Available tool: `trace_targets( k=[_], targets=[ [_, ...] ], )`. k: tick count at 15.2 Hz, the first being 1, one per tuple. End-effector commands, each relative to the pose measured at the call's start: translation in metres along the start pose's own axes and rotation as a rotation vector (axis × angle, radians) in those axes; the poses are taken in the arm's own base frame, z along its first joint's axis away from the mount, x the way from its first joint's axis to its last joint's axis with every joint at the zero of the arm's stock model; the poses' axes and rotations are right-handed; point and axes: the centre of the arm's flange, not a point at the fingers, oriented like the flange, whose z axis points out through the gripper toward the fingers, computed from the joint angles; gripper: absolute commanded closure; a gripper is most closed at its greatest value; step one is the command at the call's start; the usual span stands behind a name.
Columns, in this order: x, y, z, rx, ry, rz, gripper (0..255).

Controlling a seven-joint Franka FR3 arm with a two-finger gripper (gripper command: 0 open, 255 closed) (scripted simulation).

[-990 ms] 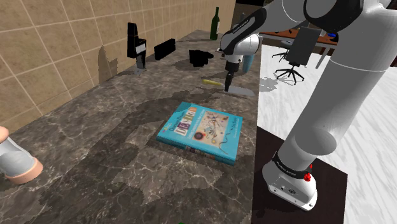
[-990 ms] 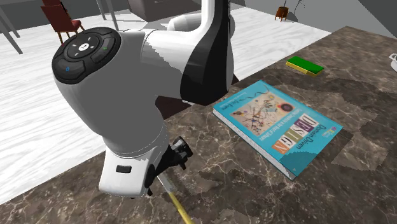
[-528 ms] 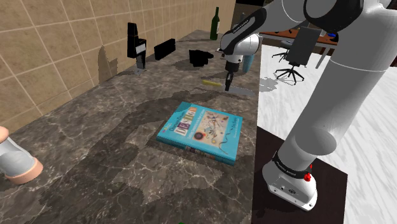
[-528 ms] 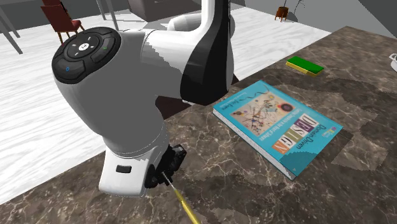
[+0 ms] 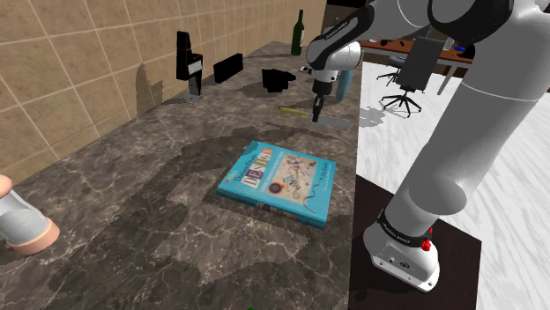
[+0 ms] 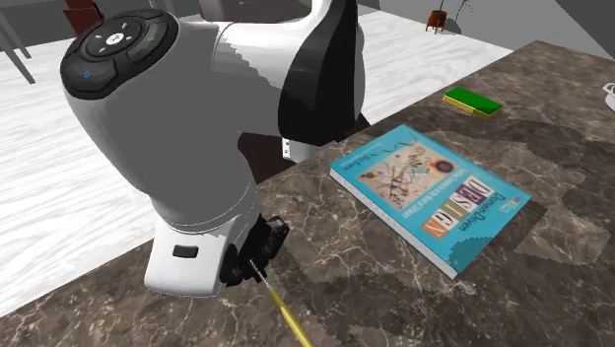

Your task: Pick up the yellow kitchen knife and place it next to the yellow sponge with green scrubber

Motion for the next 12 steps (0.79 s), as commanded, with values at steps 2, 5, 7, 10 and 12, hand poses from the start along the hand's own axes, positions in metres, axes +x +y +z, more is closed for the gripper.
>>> trace_targets(
  k=[2, 5, 7, 10, 12],
  targets=[
    [-0.002, -0.002, -0.017, 0.0, 0.0, 0.0, 255],
    [-0.002, -0.004, -0.033, 0.0, 0.0, 0.0, 255],
    [-0.002, -0.005, -0.043, 0.0, 0.0, 0.0, 255],
    [-0.002, -0.007, -0.059, 0.0, 0.0, 0.0, 255],
    [-0.002, -0.008, -0.069, 0.0, 0.0, 0.0, 255]
  ],
)
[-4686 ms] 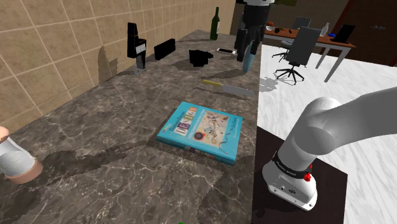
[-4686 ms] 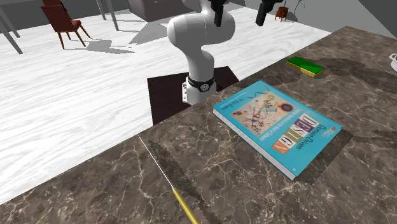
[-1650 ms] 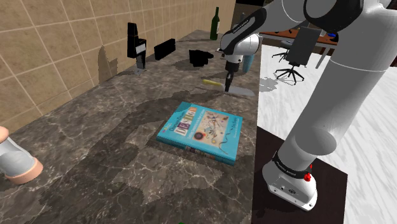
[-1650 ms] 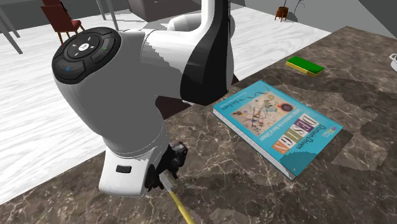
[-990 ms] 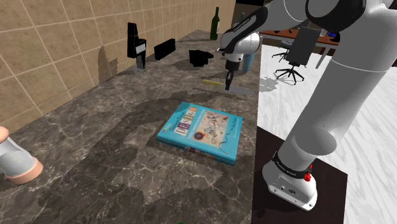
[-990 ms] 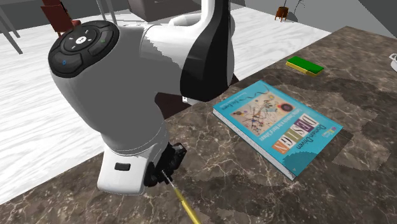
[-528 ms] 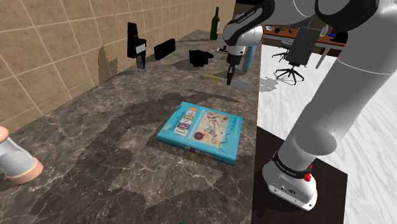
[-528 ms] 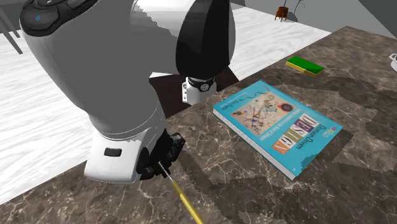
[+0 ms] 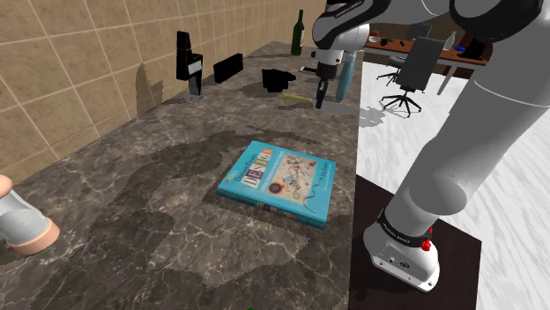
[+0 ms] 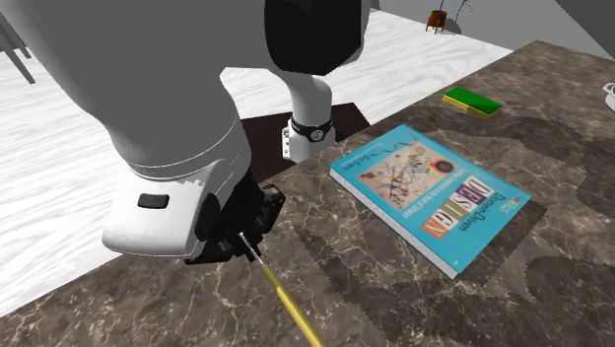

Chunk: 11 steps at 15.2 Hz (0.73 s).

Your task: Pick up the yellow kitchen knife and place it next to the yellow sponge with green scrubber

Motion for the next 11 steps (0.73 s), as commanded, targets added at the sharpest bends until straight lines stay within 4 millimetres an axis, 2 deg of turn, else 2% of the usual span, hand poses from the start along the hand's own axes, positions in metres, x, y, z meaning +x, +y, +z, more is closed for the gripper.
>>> trace_targets(
  k=[1, 5, 11],
  targets=[
    [0.0, -0.002, -0.011, 0.0, 0.0, 0.0, 255],
    [0.0, -0.004, -0.031, 0.0, 0.0, 0.0, 255],
    [0.009, -0.082, -0.022, 0.0, 0.0, 0.0, 255]
  ],
)
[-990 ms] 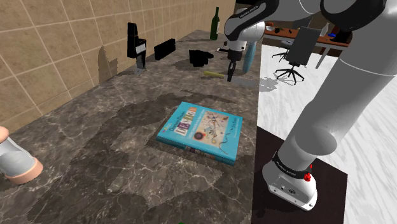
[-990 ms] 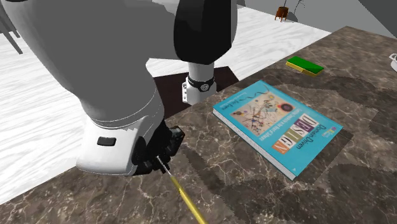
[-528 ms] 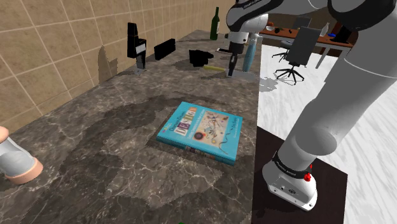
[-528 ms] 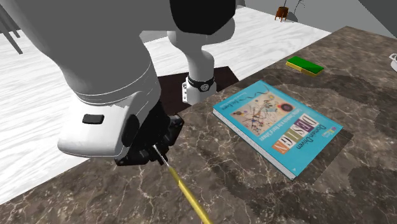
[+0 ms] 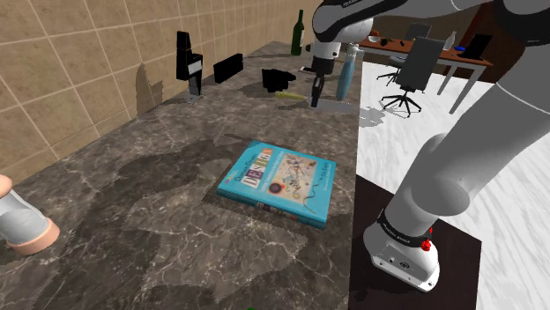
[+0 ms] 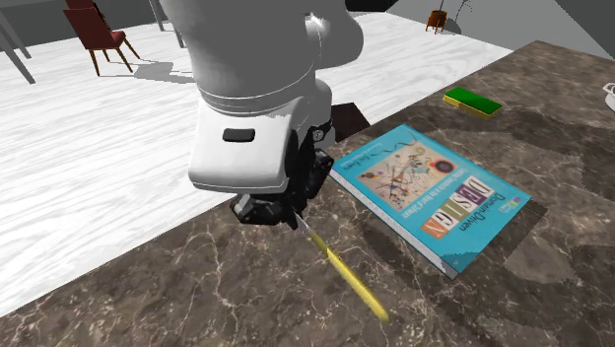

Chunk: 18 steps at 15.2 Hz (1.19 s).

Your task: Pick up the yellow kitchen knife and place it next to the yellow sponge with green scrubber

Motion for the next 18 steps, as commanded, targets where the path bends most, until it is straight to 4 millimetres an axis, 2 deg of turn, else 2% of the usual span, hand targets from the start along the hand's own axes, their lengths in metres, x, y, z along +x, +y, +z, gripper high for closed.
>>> trace_targets(
  k=[1, 18],
  targets=[
    [-0.001, -0.029, 0.004, -0.001, -0.001, 0.001, 255],
    [0.026, -0.25, 0.031, -0.001, -0.001, 0.001, 255]
  ],
)
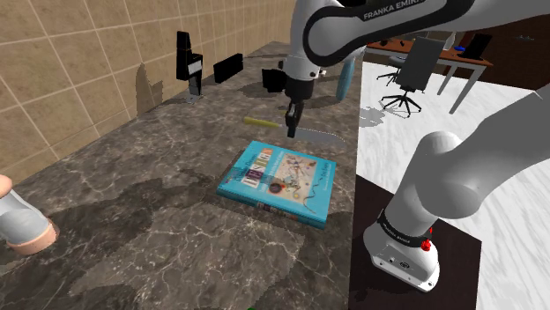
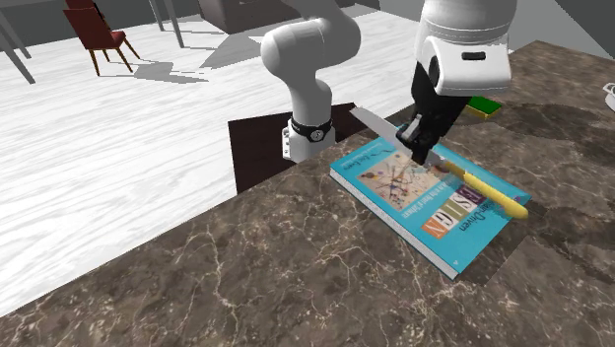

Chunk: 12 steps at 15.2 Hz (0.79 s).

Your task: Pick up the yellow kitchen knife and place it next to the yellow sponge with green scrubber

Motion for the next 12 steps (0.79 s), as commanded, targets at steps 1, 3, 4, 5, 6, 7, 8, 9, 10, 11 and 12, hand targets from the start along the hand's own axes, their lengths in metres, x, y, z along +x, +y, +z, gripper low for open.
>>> trace_targets(
  k=[1, 3, 4, 5, 6, 7, 8, 9, 10, 11, 12],
  targets=[
    [0.001, -0.024, 0.003, 0.0, 0.0, 0.002, 255],
    [0.004, -0.05, 0.007, 0.0, 0.0, 0.002, 255],
    [0.006, -0.063, 0.008, 0.0, 0.0, 0.002, 255],
    [0.008, -0.076, 0.01, 0.0, 0.0, 0.002, 255],
    [0.009, -0.089, 0.011, 0.0, 0.0, 0.002, 255],
    [0.011, -0.102, 0.013, 0.0, 0.0, 0.002, 255],
    [0.012, -0.115, 0.014, 0.0, 0.0, 0.002, 255],
    [0.014, -0.128, 0.016, 0.0, 0.0, 0.002, 255],
    [0.016, -0.141, 0.017, 0.0, 0.0, 0.002, 255],
    [0.017, -0.154, 0.019, 0.0, 0.0, 0.002, 255],
    [0.019, -0.167, 0.02, 0.0, 0.0, 0.002, 255]
  ],
)
